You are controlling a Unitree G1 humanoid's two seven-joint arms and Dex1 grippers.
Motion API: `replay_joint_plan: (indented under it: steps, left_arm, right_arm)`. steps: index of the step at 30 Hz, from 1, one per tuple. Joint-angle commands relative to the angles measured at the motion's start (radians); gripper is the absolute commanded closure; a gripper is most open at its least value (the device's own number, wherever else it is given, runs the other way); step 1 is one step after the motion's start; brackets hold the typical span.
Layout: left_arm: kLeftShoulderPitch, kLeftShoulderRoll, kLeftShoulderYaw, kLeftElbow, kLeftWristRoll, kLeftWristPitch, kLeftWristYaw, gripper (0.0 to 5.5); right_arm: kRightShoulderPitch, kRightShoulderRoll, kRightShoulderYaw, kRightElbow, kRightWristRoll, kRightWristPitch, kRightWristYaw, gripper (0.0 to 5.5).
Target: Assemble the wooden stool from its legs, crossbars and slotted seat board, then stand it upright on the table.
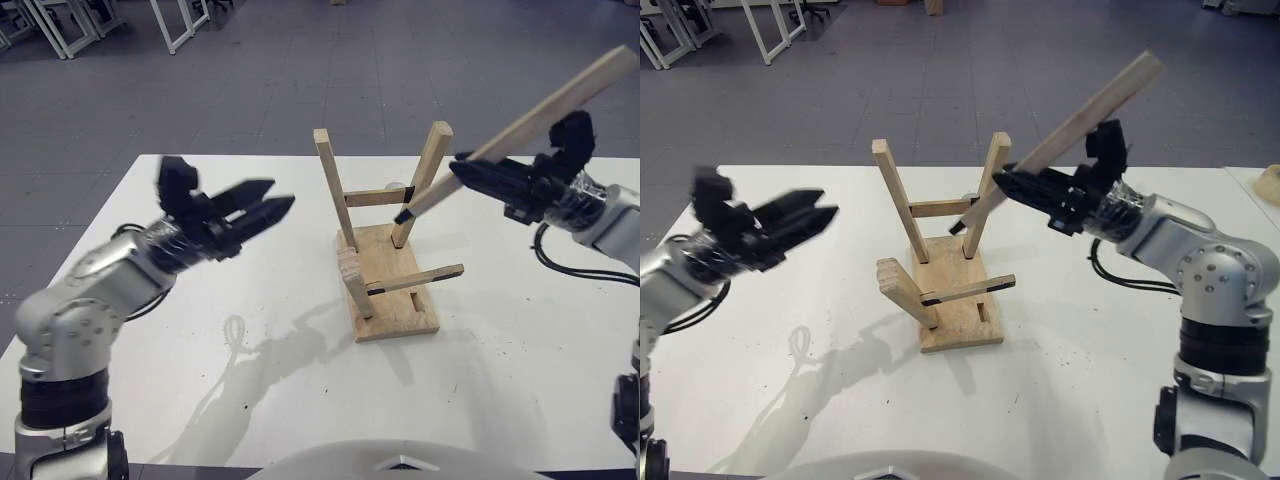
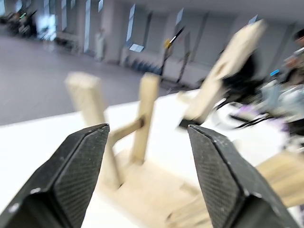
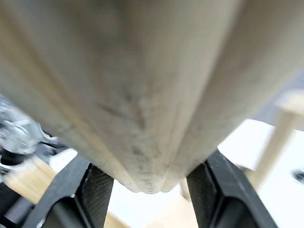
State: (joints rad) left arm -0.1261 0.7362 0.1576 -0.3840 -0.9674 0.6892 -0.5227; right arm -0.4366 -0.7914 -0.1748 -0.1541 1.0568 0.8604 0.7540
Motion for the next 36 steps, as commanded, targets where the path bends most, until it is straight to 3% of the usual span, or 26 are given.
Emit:
replay_joint_plan:
  steps: [1,8,17,24,30,36]
  left_arm:
    - [0.060,-0.046,-0.236,0.099,0.385,-0.102,0.121,2.44]
    - [0.038,-0.171,-0.255,0.186,0.578,-0.157,0.207,2.44]
    - [0.006,-0.194,-0.173,0.246,0.634,-0.174,0.176,2.44]
    - [0.021,-0.229,-0.154,0.250,0.658,-0.179,0.171,2.44]
    - [0.028,-0.244,-0.153,0.251,0.678,-0.178,0.159,2.44]
    - [0.018,-0.249,-0.147,0.262,0.693,-0.181,0.134,2.44]
  right_arm:
    - [0.102,-0.111,0.101,0.041,-0.237,-0.136,0.170,3.48]
    - [0.256,-0.113,0.198,0.040,-0.455,-0.273,0.281,3.48]
    - [0.375,0.016,0.199,-0.282,-0.313,-0.135,0.187,3.48]
    - [0.333,0.098,0.191,-0.342,-0.241,-0.067,0.117,3.48]
    - [0.269,0.111,0.199,-0.307,-0.242,-0.074,0.122,3.48]
    - [0.225,0.163,0.319,-0.127,-0.399,-0.190,0.173,3.48]
